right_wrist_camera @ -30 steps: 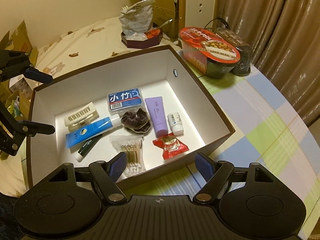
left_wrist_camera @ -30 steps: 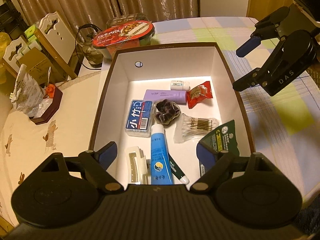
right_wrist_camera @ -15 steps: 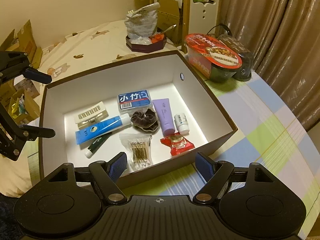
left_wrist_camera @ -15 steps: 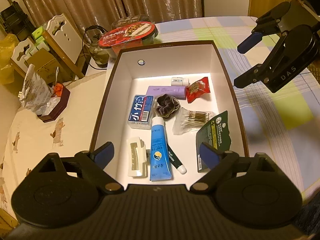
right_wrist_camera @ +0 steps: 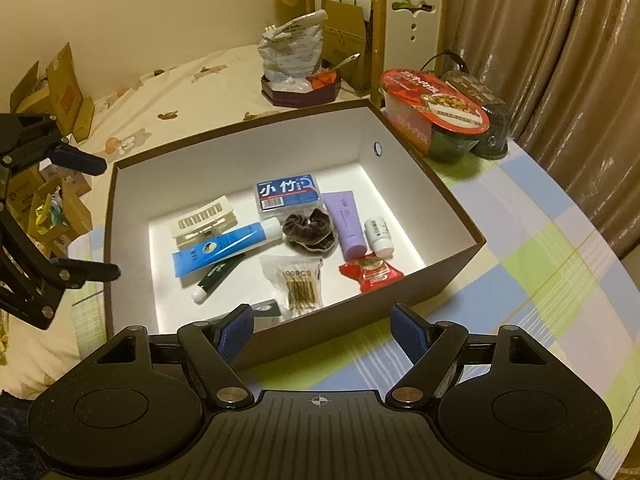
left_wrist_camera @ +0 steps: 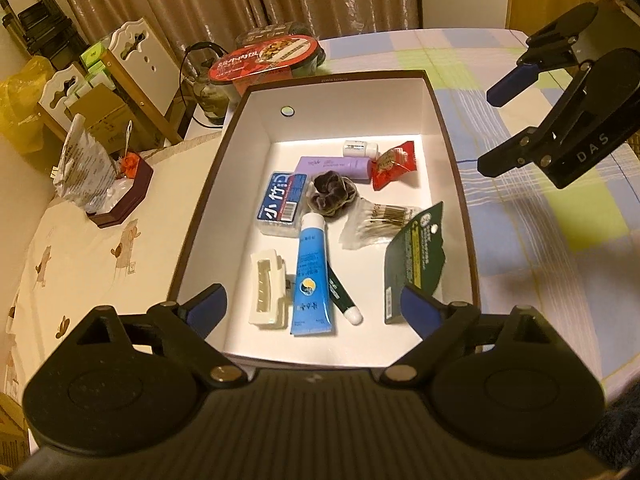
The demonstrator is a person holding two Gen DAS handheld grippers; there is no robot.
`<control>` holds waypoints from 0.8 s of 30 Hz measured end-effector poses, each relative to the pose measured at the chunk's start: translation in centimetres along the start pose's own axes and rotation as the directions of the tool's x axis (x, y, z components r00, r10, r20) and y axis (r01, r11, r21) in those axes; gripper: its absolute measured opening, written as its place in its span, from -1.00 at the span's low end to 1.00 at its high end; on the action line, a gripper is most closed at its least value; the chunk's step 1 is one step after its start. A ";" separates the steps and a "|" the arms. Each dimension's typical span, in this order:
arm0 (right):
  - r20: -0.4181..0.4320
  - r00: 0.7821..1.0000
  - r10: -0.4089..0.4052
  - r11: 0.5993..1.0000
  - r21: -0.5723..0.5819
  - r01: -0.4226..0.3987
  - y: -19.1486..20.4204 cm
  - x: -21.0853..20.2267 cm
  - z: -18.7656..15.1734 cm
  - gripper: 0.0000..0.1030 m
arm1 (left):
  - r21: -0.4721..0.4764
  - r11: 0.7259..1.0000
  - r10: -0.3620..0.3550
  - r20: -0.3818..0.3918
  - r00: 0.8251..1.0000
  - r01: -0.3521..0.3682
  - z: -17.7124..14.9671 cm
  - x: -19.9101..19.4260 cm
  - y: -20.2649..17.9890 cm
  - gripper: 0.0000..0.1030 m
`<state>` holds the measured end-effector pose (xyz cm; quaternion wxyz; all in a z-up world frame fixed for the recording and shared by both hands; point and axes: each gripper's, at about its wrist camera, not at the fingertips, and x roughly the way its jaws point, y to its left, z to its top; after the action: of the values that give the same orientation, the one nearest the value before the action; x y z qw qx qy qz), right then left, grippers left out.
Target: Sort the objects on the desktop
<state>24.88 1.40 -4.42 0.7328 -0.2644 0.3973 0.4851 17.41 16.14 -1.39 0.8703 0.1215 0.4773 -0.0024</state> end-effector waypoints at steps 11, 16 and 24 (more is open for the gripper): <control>0.015 1.000 0.027 0.999 0.019 -0.027 0.8 -1.3 -1.6 0.52 | -0.023 1.000 0.006 -0.007 1.000 -0.006 -1.3 -1.2 -1.8 0.82; 0.017 0.999 0.034 0.998 0.045 -0.035 0.9 -1.8 -2.6 0.52 | -0.038 0.999 0.009 -0.006 1.000 -0.009 -1.9 -1.7 -2.5 0.82; 0.026 0.999 0.041 0.996 0.077 -0.043 1.2 -2.6 -4.1 0.52 | -0.072 0.997 0.022 0.021 1.000 -0.021 -2.3 -2.9 -3.5 0.82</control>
<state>21.92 -2.58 -4.47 0.7369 -0.2213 0.4123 0.4879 13.47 12.88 -0.90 0.8793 0.0951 0.4661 0.0228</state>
